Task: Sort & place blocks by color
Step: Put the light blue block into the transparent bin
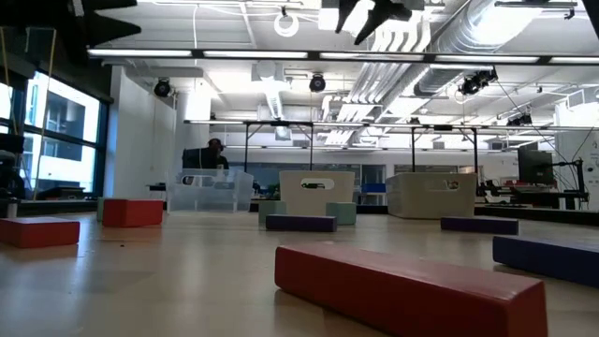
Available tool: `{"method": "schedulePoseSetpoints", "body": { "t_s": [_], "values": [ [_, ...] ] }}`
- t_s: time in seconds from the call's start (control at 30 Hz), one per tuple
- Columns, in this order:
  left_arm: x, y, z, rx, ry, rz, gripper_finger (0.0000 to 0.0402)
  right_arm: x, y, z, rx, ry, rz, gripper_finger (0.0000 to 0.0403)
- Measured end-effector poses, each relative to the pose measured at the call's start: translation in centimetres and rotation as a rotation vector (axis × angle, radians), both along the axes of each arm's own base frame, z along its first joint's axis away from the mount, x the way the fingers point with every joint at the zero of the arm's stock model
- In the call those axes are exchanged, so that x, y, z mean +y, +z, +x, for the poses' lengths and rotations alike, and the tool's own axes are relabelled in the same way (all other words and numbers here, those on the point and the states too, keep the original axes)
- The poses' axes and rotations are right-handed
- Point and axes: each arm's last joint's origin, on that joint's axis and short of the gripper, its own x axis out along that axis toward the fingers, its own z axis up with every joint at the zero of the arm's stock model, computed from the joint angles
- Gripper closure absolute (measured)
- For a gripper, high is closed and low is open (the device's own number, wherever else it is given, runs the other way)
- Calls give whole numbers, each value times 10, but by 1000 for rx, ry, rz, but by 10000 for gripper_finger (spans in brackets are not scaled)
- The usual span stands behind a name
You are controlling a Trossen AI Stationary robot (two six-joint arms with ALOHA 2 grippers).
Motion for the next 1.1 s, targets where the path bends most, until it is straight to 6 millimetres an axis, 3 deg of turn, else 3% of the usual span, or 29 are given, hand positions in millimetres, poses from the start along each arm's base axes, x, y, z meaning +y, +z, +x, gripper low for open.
{"method": "schedulePoseSetpoints", "body": {
  "t_s": [0.3,0.67,0.83,1.1],
  "values": [
    [1,38,-2,42,35,54,243,13,6,2,-22,44,-13,191],
    [-9,71,32,352,115,103,243,4,6,0,16,87,-59,191],
    [-15,61,51,430,100,66,243,-5,6,-4,31,83,-75,191],
    [-14,26,79,568,-23,-124,243,-17,6,-8,48,73,-92,191]
  ]
}}
